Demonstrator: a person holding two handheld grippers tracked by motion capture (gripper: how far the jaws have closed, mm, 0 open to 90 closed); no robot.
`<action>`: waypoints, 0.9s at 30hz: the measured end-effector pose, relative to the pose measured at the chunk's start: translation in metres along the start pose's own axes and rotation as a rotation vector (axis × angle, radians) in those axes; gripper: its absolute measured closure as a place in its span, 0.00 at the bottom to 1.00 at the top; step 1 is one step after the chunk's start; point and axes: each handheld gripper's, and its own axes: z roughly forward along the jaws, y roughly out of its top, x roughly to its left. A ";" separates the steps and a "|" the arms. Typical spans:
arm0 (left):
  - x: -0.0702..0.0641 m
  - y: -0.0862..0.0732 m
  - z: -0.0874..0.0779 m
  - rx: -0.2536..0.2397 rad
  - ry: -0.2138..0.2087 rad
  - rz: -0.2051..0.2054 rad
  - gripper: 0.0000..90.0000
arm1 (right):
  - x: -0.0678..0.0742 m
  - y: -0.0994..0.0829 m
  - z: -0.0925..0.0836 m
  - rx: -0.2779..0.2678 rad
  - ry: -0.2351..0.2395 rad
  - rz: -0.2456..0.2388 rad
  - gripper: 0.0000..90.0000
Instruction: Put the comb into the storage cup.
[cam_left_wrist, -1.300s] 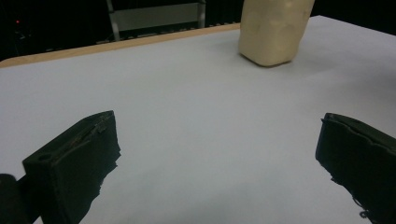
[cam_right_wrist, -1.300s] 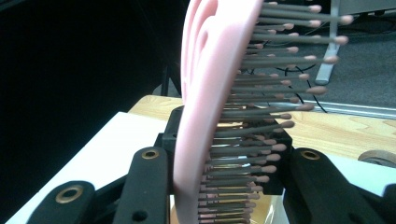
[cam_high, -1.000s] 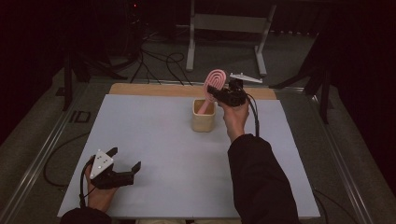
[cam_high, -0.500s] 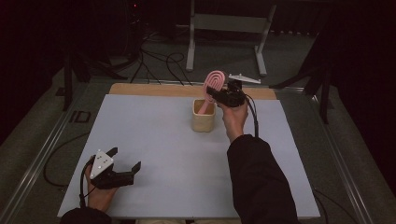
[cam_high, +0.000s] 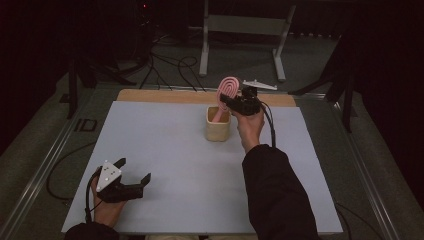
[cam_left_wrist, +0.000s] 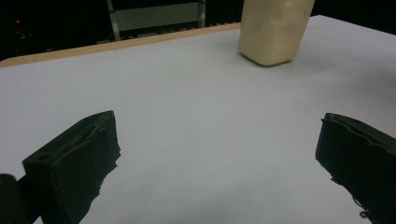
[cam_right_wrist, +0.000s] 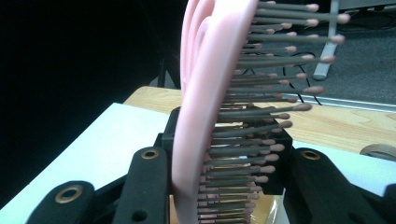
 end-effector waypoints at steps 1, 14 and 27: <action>0.000 0.000 0.000 0.000 0.000 0.000 0.00 | 0.000 0.000 0.000 0.002 -0.001 0.000 0.70; 0.000 0.000 0.000 0.000 0.001 0.000 0.00 | 0.000 -0.004 0.005 0.016 -0.002 -0.005 0.70; 0.001 0.000 0.000 -0.001 0.002 0.000 0.00 | 0.000 -0.009 0.011 0.029 0.000 0.001 0.70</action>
